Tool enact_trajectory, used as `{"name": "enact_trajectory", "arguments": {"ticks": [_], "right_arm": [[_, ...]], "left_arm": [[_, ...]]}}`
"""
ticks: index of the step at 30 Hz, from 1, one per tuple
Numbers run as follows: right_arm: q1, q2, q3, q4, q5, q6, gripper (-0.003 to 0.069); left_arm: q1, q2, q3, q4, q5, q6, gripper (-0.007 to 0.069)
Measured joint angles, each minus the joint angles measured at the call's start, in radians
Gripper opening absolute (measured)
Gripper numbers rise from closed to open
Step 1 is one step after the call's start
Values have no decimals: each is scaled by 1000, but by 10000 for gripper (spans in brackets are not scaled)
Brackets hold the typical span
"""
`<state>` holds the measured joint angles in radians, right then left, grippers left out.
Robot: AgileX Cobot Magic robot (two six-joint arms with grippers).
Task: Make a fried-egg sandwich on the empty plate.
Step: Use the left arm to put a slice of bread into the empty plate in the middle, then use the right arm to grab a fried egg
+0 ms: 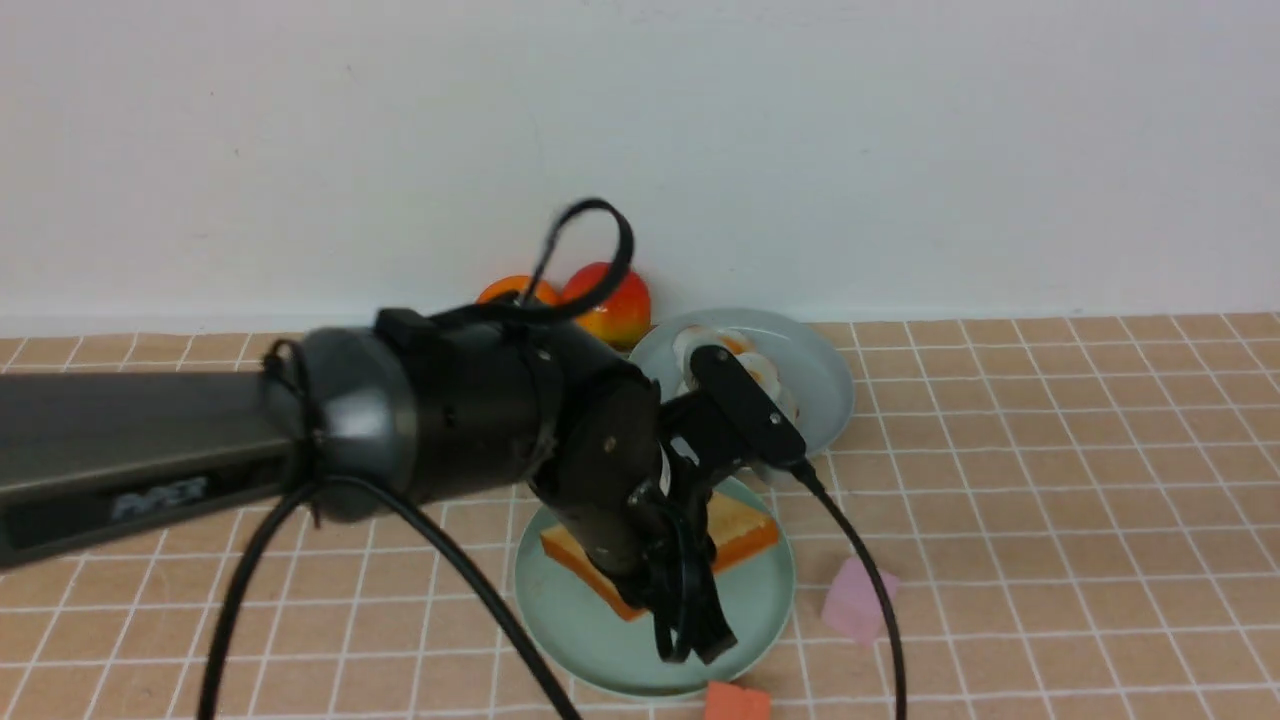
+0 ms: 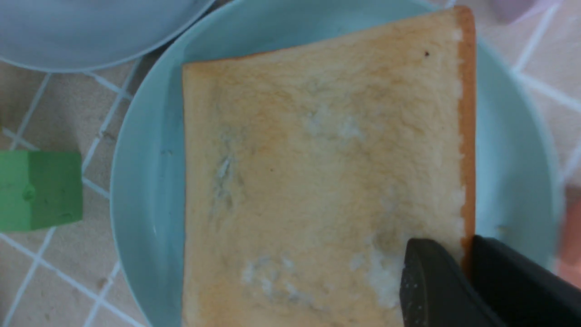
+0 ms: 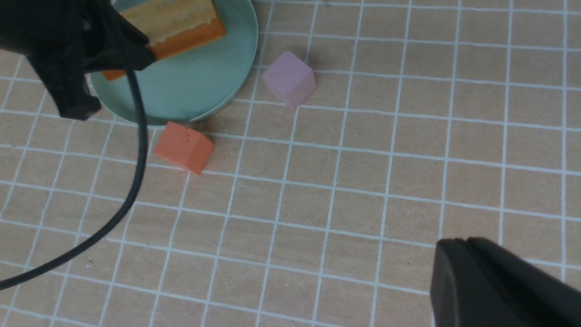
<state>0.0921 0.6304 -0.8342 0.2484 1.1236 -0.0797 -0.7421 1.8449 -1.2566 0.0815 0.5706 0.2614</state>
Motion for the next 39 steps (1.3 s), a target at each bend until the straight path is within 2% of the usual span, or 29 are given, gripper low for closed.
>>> {"name": "enact_trajectory", "arguments": {"ticks": [6, 9, 11, 14, 16, 18, 19, 21, 23, 24, 27, 31, 36, 39], "right_arm": [[0, 0, 0, 1, 0, 0, 43], [0, 0, 0, 2, -5, 0, 65], [0, 0, 3, 9, -27, 0, 105], [0, 3, 4, 40, -67, 0, 164], [0, 13, 4, 73, -102, -8, 203], [0, 40, 4, 118, -146, -38, 235], [0, 60, 4, 146, -169, -61, 243], [0, 114, 1, 203, -205, -121, 244], [0, 188, -12, 264, -231, -181, 234], [0, 238, -27, 318, -245, -216, 224], [0, 358, -70, 414, -269, -284, 204], [0, 548, -156, 536, -285, -373, 194], [4, 729, -243, 583, -299, -406, 203], [40, 894, -319, 585, -334, -410, 241]], "left_arm": [[0, 38, 0, 44, -3, 0, 102], [0, 40, 0, 39, -6, -1, 188], [0, 39, 0, 2, -7, -8, 308], [0, 15, 0, -58, 12, -36, 426], [0, -29, -9, -93, 46, -60, 478], [0, -89, -25, -118, 90, -96, 486], [-1, -132, -32, -126, 112, -121, 468], [-1, -235, -38, -129, 137, -170, 382], [-1, -336, -39, -129, 150, -208, 259], [-1, -415, -38, -126, 160, -224, 150], [-1, -558, -4, -125, 157, -235, -3], [-2, -760, 147, -125, 122, -267, -13], [-2, -960, 374, -117, 25, -337, -13], [-2, -1113, 552, -117, -109, -389, -13]]}}
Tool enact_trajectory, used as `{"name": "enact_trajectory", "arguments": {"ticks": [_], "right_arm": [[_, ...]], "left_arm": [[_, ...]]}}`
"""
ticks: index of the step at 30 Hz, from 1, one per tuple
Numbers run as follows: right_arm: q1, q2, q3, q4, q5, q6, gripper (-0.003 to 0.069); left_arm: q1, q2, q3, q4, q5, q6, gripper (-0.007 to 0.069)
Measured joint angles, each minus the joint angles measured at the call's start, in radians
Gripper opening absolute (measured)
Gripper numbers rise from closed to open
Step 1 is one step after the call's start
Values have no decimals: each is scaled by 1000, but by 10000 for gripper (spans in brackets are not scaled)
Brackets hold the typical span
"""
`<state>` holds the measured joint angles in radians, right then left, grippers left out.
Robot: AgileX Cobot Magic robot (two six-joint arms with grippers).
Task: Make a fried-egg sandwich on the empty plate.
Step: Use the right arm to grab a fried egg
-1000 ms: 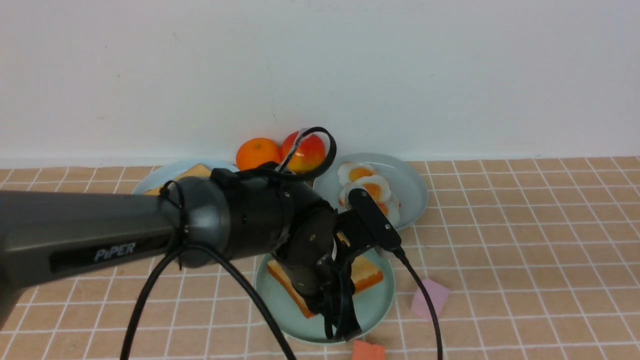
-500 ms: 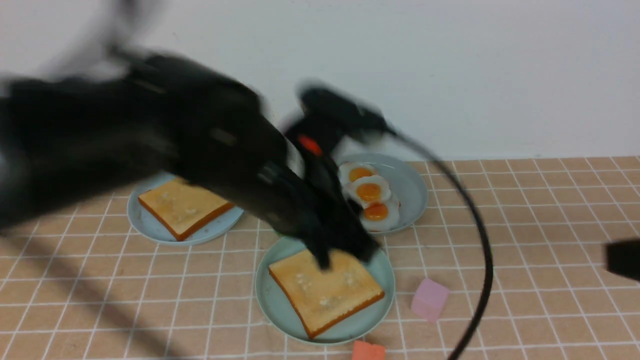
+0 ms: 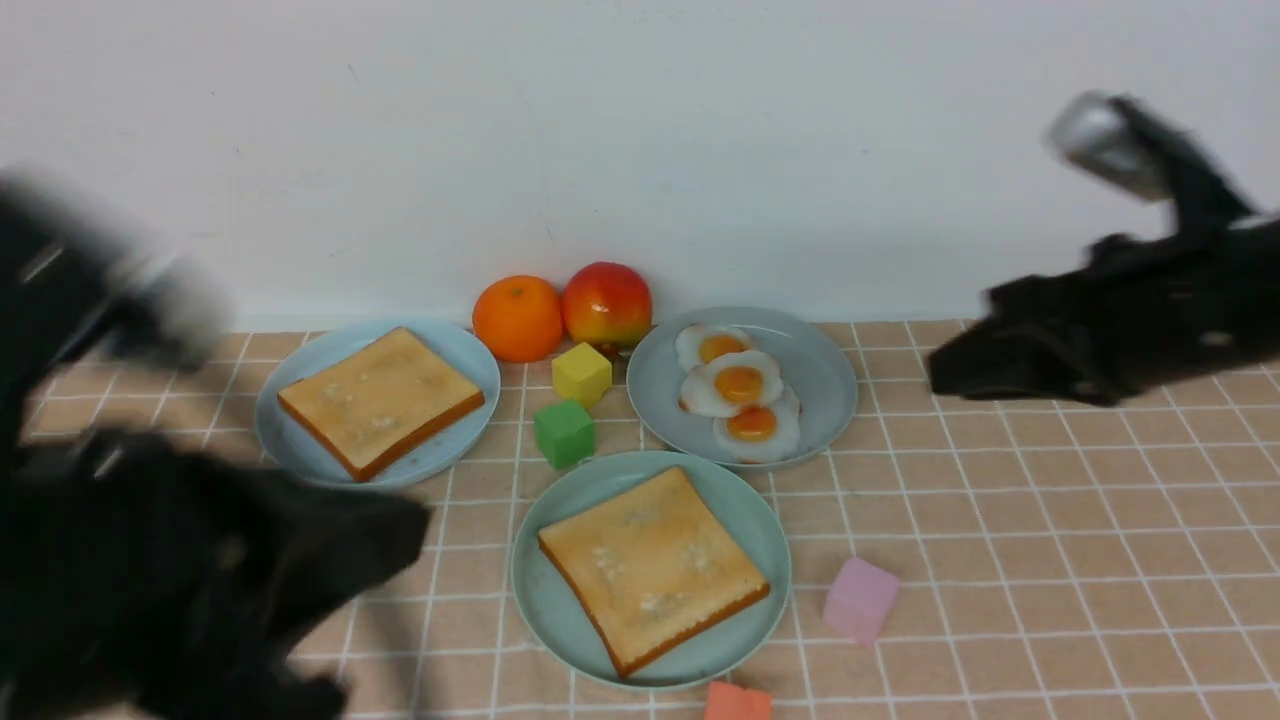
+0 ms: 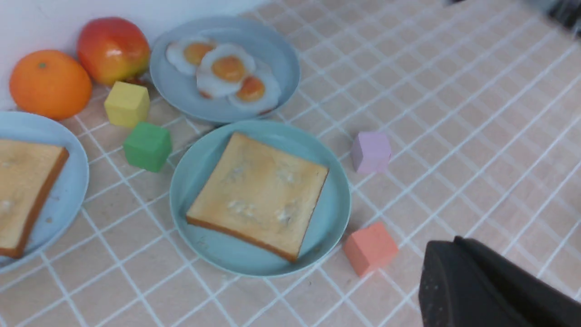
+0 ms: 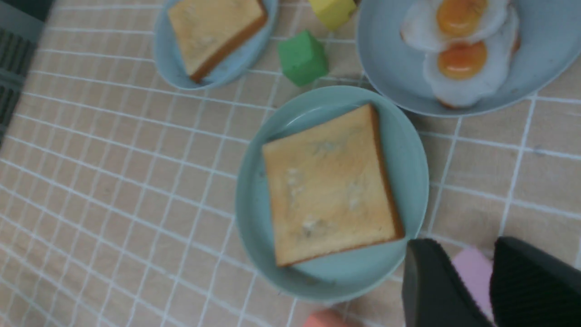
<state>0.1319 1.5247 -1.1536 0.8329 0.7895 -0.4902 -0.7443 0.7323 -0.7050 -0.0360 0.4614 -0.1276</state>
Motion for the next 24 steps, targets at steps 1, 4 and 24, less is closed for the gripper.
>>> {"name": "enact_trajectory", "arguments": {"ticks": [1, 4, 24], "right_arm": [[16, 43, -18, 2, -19, -1, 255], [58, 160, -71, 5, -84, -2, 284], [40, 787, -691, -2, -112, 44, 341]], "left_arm": [[0, -46, 68, -1, -68, -21, -13], [0, -131, 172, -1, -194, -52, -13], [0, -184, 228, -5, -354, -128, -13]]}}
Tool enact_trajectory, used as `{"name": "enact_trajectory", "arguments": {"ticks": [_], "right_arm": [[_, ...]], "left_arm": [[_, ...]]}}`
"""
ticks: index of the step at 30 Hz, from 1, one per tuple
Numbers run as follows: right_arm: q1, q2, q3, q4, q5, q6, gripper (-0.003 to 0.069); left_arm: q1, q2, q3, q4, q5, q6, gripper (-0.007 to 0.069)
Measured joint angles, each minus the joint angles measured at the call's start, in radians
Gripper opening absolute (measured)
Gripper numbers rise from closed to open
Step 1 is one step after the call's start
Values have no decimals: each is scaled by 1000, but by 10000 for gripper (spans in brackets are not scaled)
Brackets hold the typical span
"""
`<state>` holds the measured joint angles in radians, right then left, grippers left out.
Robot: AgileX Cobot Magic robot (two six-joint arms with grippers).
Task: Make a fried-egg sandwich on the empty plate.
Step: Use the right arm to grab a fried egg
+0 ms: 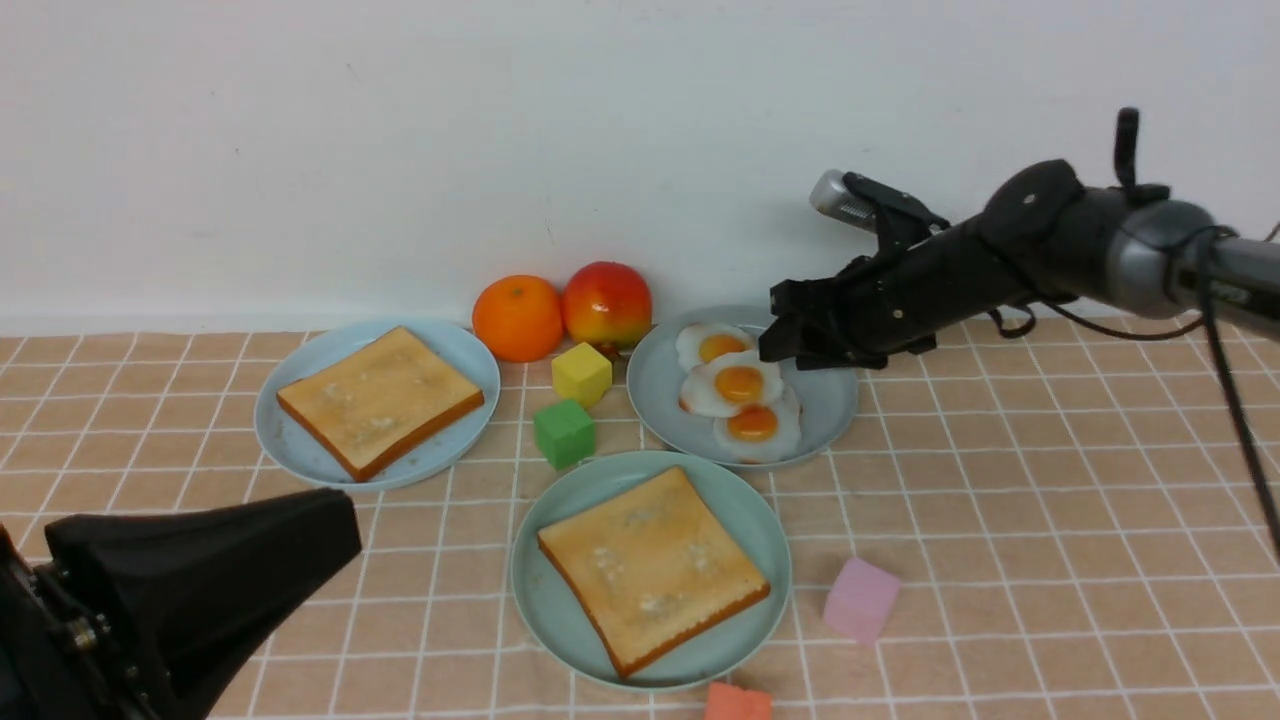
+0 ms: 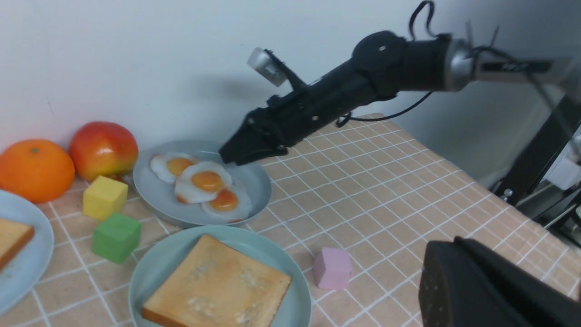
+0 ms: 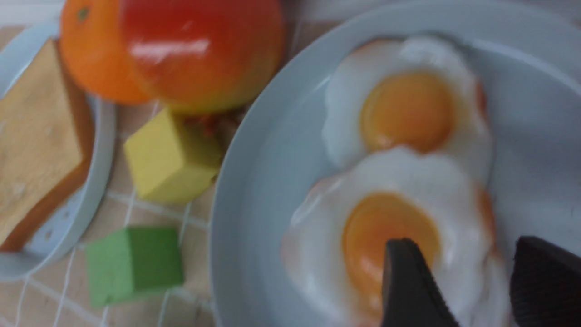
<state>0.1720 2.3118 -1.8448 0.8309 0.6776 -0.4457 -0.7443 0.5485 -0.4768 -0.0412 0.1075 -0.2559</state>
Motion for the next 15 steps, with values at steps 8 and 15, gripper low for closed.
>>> {"name": "enact_trajectory", "arguments": {"ticks": [8, 15], "right_arm": [[0, 107, -115, 12, -3, 3, 376], [0, 131, -126, 47, -38, 3, 379]], "left_arm": [[0, 0, 0, 0, 0, -9, -13], [0, 0, 0, -21, 0, -10, -13]]}}
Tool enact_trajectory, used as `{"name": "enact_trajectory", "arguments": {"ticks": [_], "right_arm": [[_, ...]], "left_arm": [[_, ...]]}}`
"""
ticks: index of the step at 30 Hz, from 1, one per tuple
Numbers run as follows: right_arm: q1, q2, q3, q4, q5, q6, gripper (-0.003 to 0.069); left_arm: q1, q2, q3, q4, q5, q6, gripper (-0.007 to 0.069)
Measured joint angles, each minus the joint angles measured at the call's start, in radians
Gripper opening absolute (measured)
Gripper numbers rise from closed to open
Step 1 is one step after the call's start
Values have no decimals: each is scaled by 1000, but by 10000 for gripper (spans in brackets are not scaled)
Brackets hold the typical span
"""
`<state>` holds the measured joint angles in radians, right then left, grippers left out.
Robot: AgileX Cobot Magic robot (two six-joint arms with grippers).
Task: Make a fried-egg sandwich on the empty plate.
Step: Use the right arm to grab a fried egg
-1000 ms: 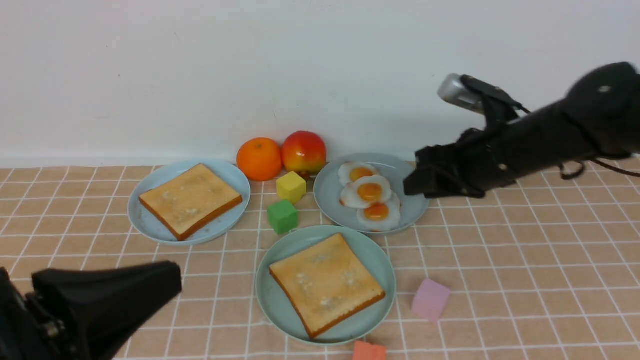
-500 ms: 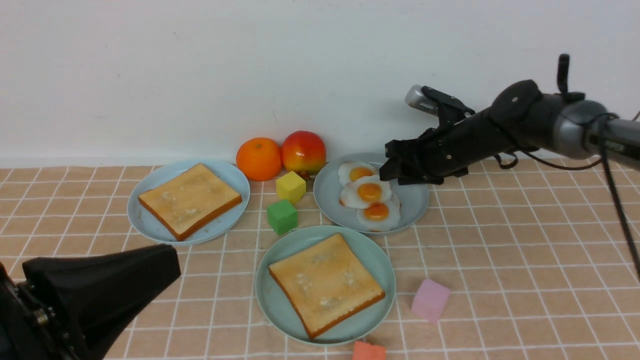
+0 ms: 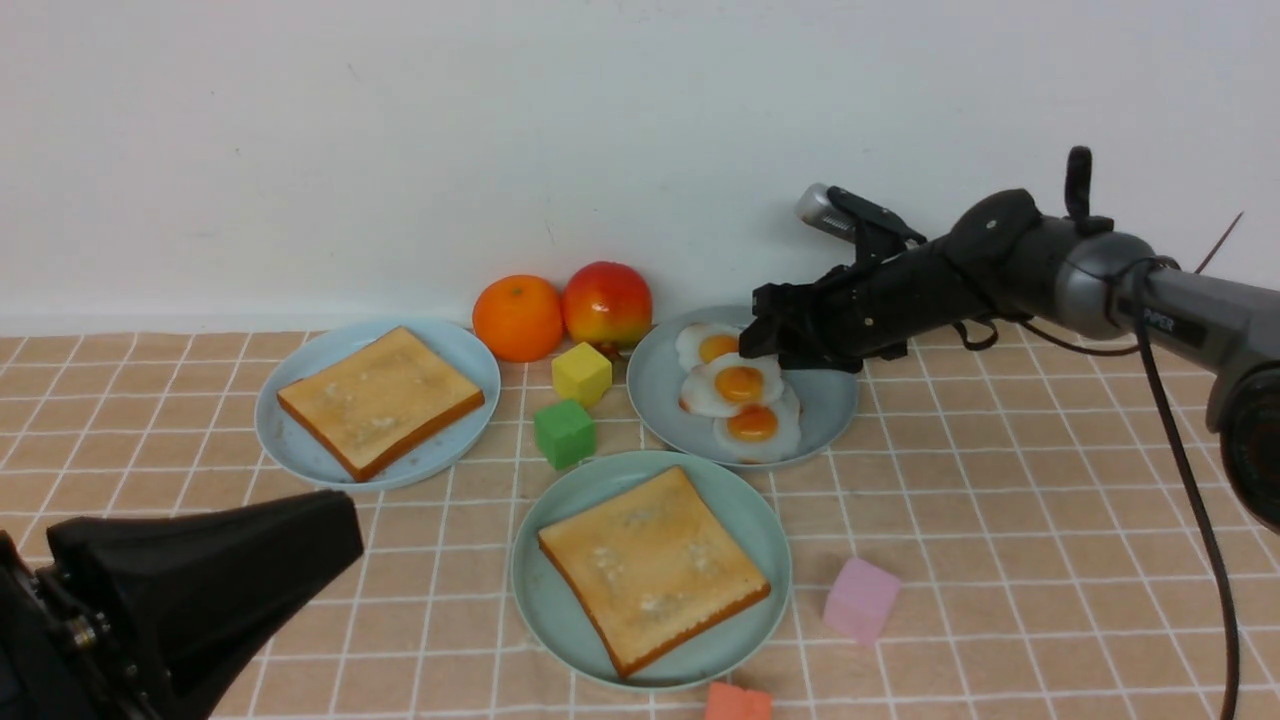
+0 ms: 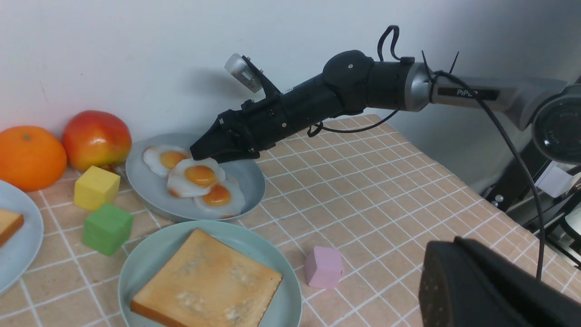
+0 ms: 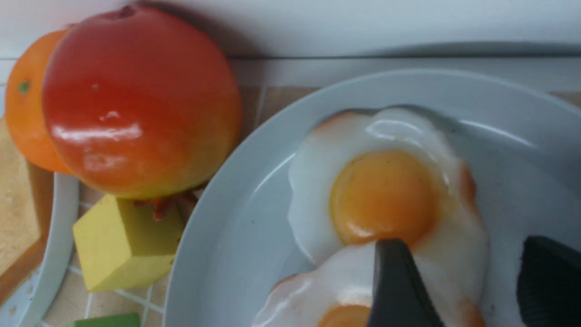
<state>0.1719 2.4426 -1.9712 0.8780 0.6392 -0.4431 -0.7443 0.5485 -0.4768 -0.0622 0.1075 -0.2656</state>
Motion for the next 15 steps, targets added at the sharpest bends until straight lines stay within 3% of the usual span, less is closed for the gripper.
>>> {"name": "enact_trajectory", "arguments": {"ticks": [6, 15], "right_arm": [[0, 1, 0, 12, 6, 0, 354], [-1, 2, -1, 26, 52, 0, 184]], "left_arm": [[0, 11, 0, -1, 1, 0, -13], [0, 11, 0, -2, 1, 0, -13]]}}
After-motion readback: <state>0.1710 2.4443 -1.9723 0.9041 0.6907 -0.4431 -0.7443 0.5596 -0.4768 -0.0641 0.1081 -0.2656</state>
